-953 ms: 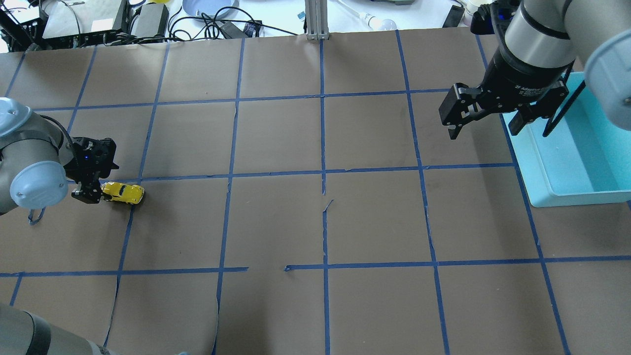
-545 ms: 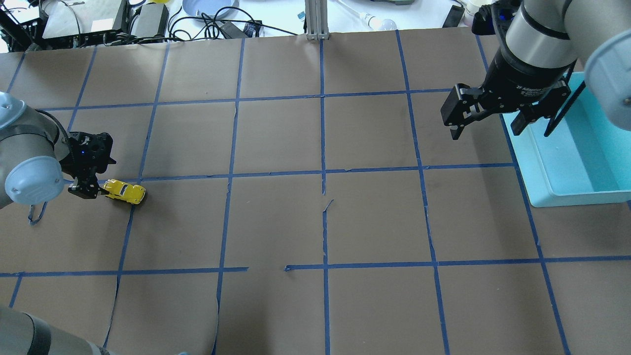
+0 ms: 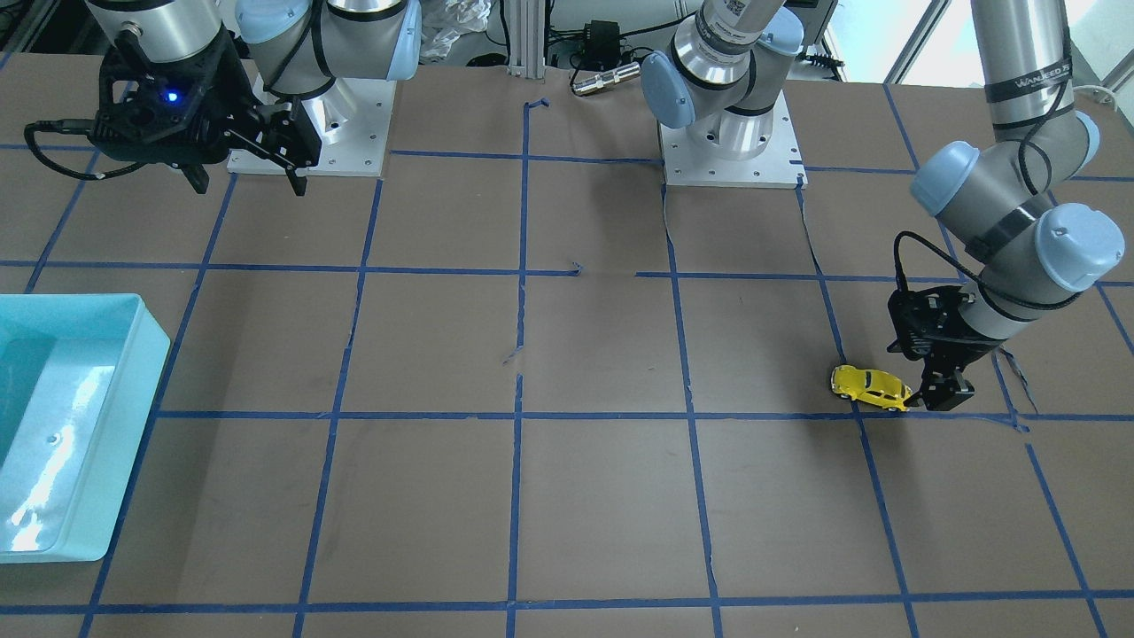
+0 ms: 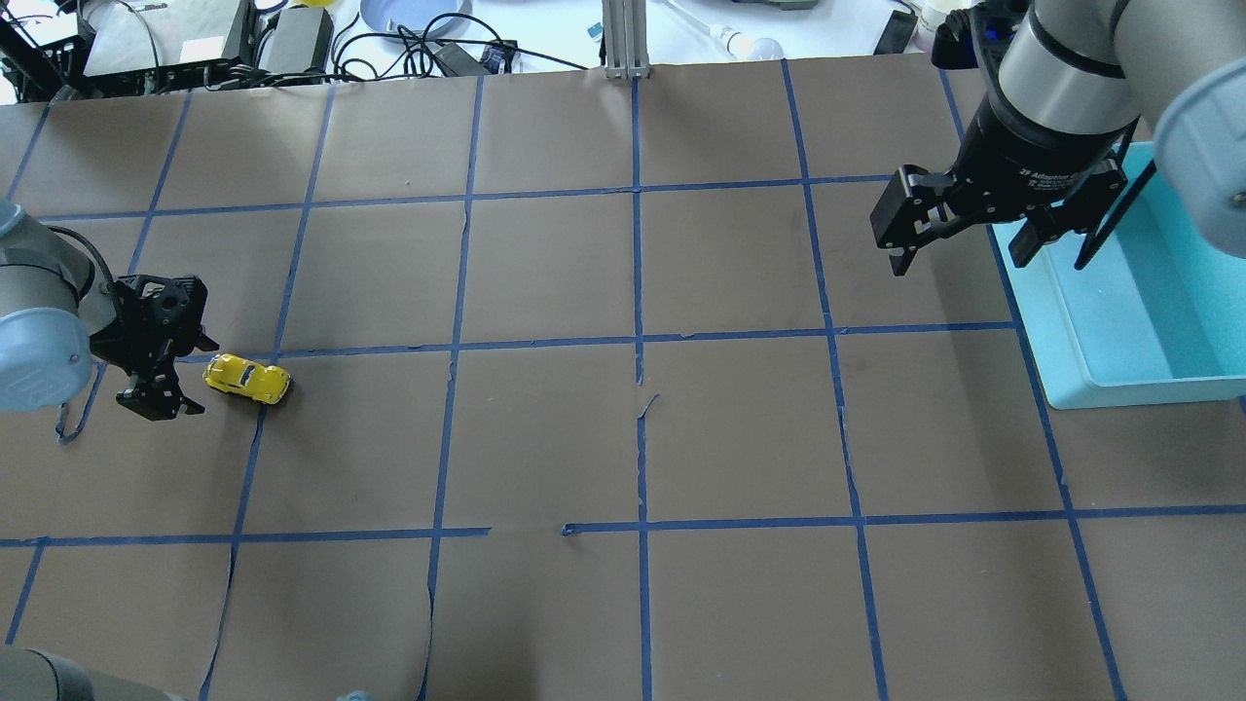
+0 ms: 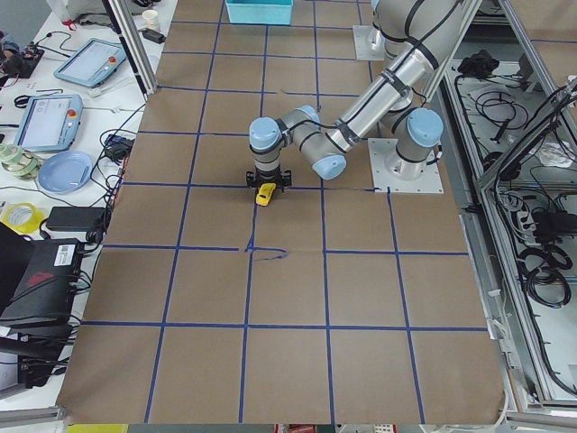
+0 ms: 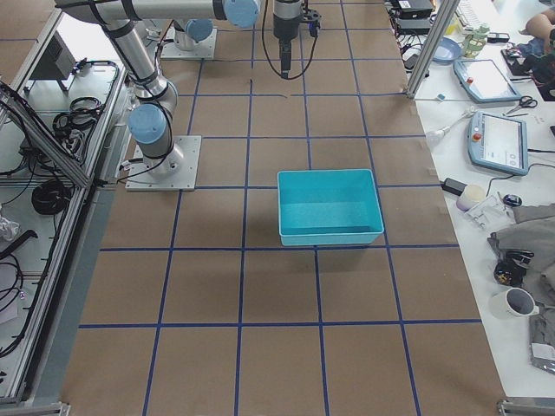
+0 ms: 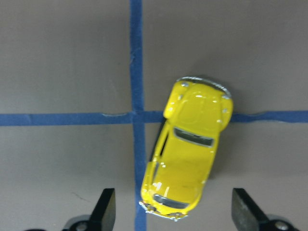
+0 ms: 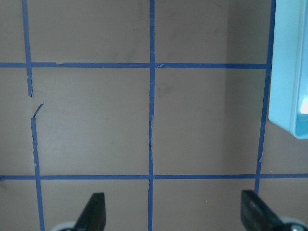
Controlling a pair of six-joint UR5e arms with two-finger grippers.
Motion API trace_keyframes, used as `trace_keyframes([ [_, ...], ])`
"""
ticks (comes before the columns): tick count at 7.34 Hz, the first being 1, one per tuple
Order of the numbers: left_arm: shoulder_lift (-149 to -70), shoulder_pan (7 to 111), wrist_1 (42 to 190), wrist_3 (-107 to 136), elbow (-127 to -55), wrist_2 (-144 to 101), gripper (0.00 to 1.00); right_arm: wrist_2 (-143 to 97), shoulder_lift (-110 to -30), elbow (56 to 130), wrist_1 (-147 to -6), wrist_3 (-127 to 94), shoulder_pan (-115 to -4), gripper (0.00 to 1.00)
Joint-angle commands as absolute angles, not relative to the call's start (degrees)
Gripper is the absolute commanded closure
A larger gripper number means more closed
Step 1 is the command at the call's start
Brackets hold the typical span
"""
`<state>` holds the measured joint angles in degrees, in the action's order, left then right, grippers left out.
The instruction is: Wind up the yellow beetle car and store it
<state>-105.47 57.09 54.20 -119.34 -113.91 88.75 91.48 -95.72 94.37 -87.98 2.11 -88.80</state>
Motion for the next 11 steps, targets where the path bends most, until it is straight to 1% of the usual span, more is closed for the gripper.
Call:
trace_keyframes([
  [1,-107.13,56.69,53.97,-121.01,-112.51,88.16,0.07,91.49,-95.71,94.39,-87.98,2.11,-88.77,0.0],
  [5,-108.54,62.31,53.88,-120.77,-112.5,87.89,0.07,91.49,-95.71,94.39,-87.89,2.11,-88.77,0.0],
  [6,-108.98,62.14,53.79,-121.11,-112.59,88.24,0.05,91.49,-95.71,94.39,-87.89,2.11,-88.77,0.0],
  [7,-109.42,61.88,53.79,-121.2,-112.67,88.5,0.0,91.49,-95.71,94.39,-87.89,2.11,-88.77,0.0],
  [9,-109.51,61.61,53.79,-121.11,-112.5,88.77,0.0,91.49,-95.71,94.39,-87.8,2.11,-88.77,0.0],
  [10,-110.99,61.0,53.27,-121.03,-112.24,89.64,0.0,91.49,-95.71,94.39,-87.72,2.11,-88.77,0.0],
  [11,-111.53,61.0,49.43,-122.07,-112.24,89.56,0.07,91.49,-95.71,94.39,-87.63,2.11,-88.77,0.0],
])
